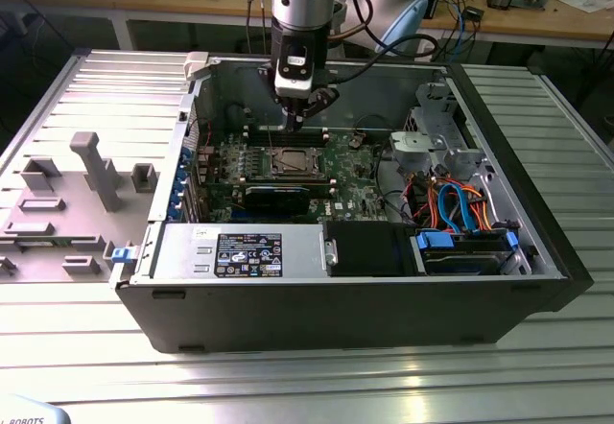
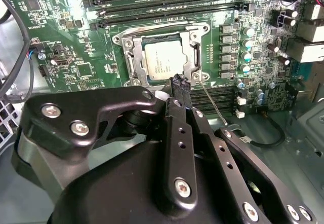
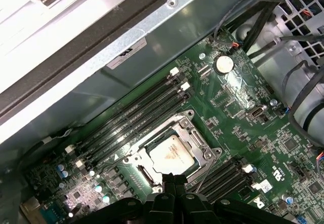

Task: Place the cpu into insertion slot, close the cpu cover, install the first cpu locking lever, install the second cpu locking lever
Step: 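Install the first cpu locking lever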

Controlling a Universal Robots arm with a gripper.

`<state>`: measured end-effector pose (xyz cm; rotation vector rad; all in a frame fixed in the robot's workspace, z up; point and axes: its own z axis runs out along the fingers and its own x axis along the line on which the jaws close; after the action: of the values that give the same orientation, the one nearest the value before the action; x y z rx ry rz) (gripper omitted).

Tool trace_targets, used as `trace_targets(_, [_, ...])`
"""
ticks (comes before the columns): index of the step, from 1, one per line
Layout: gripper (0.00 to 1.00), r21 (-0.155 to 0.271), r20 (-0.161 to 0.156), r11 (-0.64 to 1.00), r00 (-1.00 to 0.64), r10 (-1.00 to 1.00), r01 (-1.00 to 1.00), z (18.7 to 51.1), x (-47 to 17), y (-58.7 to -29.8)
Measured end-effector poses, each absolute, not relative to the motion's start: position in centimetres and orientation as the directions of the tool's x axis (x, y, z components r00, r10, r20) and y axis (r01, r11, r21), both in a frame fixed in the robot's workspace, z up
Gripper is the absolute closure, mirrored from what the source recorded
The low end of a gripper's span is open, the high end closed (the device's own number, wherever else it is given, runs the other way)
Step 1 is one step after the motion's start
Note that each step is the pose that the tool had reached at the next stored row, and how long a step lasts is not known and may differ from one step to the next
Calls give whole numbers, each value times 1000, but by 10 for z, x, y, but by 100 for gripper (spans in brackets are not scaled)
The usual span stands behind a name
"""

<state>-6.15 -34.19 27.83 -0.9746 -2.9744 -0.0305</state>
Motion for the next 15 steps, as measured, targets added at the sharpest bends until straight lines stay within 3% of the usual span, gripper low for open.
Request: trace_targets(15, [89,15,17,825,-825,565,565,278,-62,-342])
